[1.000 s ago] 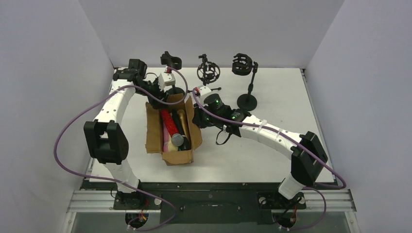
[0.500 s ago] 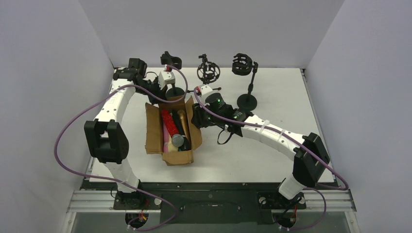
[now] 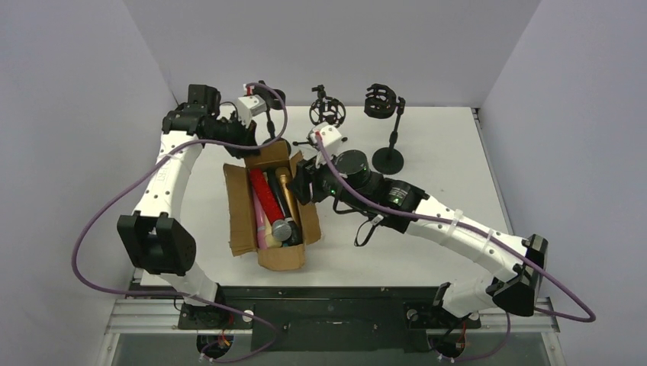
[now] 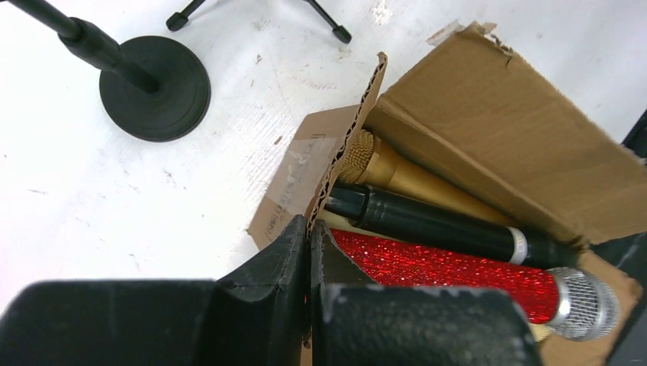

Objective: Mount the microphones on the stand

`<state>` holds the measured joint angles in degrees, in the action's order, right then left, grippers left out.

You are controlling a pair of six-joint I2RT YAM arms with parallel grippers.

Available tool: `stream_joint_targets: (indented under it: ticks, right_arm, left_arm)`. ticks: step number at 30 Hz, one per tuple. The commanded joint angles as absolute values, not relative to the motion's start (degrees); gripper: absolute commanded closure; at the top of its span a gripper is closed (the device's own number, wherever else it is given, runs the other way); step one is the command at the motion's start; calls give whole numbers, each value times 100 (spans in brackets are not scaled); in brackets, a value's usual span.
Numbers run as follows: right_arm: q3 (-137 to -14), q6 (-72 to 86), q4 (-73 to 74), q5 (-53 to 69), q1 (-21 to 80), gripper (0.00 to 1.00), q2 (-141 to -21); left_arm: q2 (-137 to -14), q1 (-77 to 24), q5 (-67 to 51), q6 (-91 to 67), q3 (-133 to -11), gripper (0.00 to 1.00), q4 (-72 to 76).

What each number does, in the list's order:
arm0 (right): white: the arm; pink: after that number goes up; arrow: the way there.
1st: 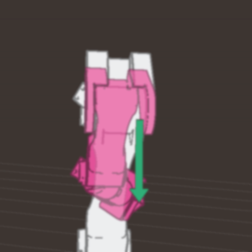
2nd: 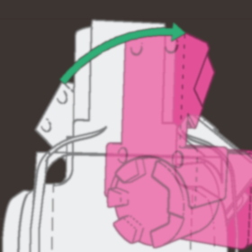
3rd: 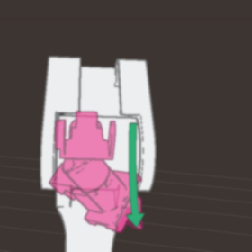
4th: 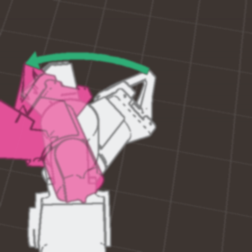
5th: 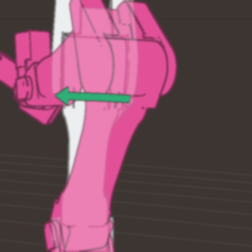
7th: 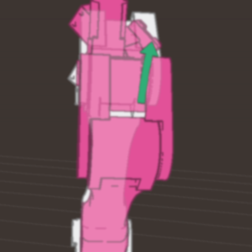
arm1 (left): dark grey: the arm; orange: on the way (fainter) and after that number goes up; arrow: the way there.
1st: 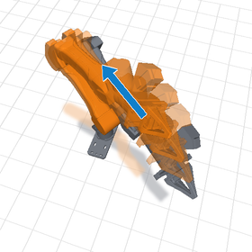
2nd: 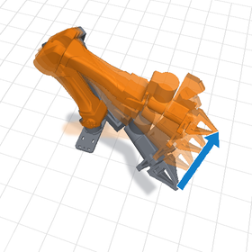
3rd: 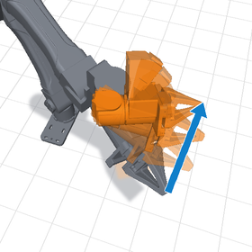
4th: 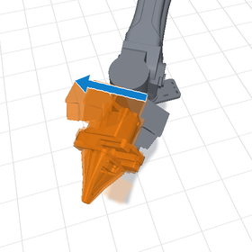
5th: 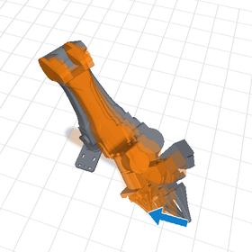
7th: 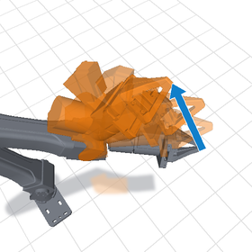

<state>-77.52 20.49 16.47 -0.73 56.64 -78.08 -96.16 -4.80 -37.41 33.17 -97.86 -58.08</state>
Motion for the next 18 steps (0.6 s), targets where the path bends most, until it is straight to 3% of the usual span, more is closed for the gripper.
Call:
stream_joint_targets:
  ticks: [1,18]
  right_arm:
    - [-8028,2046,1805,-57,6080,51,-8193]
    - [-8495,1944,1689,121,6390,47,-9840]
  left_arm:
    - [-9068,-466,-3940,2227,-9818,100,-5316]
    - [-8463,-431,-3537,1541,-9225,100,-4922]
